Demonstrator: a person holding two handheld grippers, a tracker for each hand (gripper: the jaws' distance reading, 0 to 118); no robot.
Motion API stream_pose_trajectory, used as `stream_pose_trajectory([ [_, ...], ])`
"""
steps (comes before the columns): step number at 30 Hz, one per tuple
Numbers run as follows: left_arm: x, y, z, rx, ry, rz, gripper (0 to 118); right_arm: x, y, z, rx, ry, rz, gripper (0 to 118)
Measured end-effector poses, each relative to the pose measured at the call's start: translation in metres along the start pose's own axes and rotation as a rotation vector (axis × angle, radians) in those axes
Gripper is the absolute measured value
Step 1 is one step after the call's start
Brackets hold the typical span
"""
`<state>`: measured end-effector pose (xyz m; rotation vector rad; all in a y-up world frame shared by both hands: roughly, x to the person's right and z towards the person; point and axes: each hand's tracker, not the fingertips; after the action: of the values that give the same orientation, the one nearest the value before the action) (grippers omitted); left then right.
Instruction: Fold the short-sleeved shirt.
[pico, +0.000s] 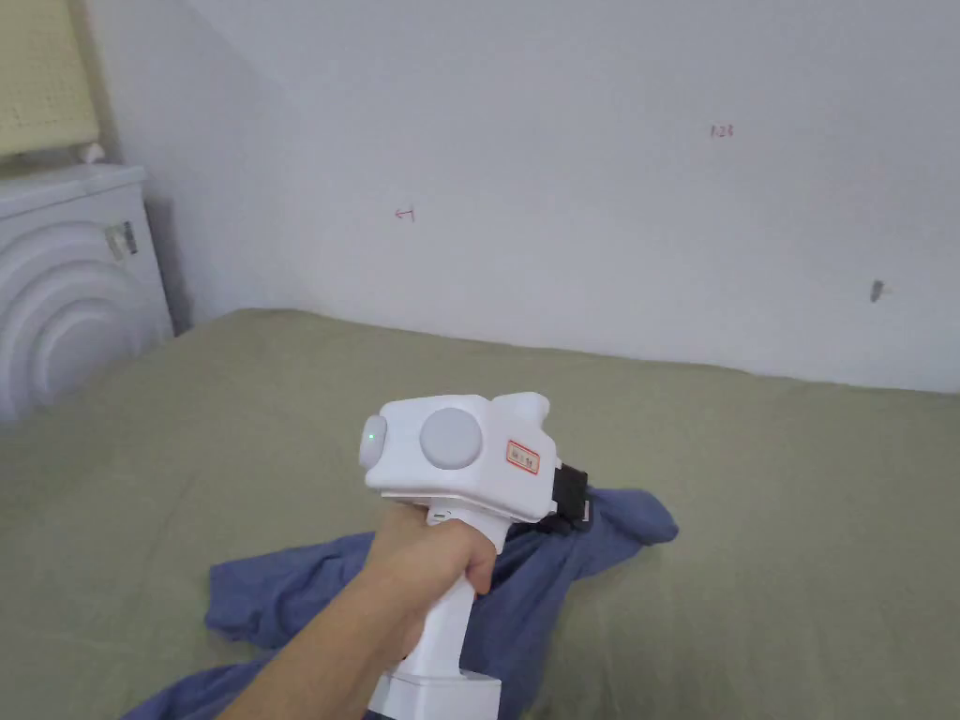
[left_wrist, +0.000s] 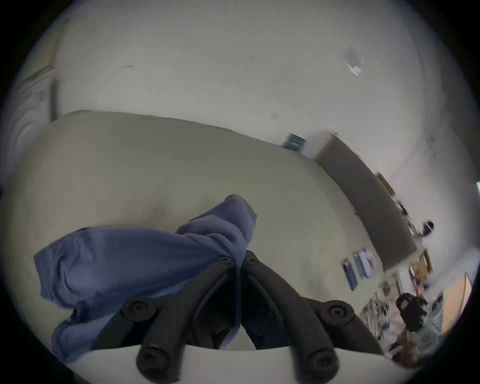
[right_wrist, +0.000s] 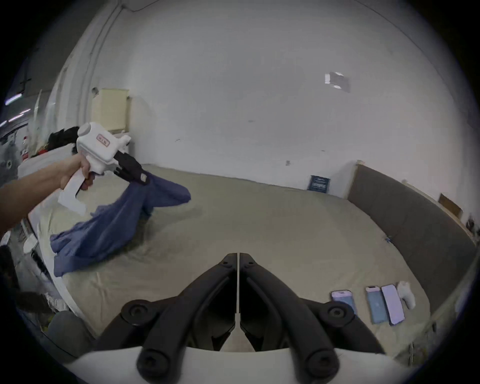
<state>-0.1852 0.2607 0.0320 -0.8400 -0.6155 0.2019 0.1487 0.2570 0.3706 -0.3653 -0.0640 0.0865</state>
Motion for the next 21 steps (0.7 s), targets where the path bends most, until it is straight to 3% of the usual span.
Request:
stream_pose_trajectory([
  [4,0.102,-0.015,-0.056,-0.094,-0.18,-0.147,2,0.037,-0.002,0.035,0.001,-0.123,-0.006,1],
  [8,0.19,-0.057,-0.112,-0.226,-0.28,-0.222,2,0.072,-0.018,0.07,-0.025,-0.231,-0.072,1],
  [11,0.227,-0.096,-0.139,-0.321,-0.321,-0.326,2,0.089,-0.03,0.087,-0.046,-0.293,-0.093,1],
  [13,0.234,-0.111,-0.155,-0.368,-0.29,-0.322,7,0.095,-0.034,0.094,-0.051,-0.308,-0.099,1],
  [14,0.231,-0.117,-0.162,-0.364,-0.243,-0.297,25,0.098,-0.035,0.097,-0.055,-0.311,-0.105,1],
  [15,0.224,-0.12,-0.164,-0.331,-0.211,-0.259,73,0.099,-0.037,0.098,-0.056,-0.312,-0.11,1],
  [16,0.215,-0.122,-0.163,-0.287,-0.188,-0.211,103,0.099,-0.036,0.098,-0.057,-0.311,-0.112,1],
  [17,0.201,-0.117,-0.164,-0.282,-0.163,-0.147,109,0.098,-0.036,0.098,-0.058,-0.303,-0.113,1],
  [21,0.149,-0.095,-0.107,-0.181,-0.187,0.064,107,0.087,-0.03,0.086,-0.039,-0.247,-0.099,1],
])
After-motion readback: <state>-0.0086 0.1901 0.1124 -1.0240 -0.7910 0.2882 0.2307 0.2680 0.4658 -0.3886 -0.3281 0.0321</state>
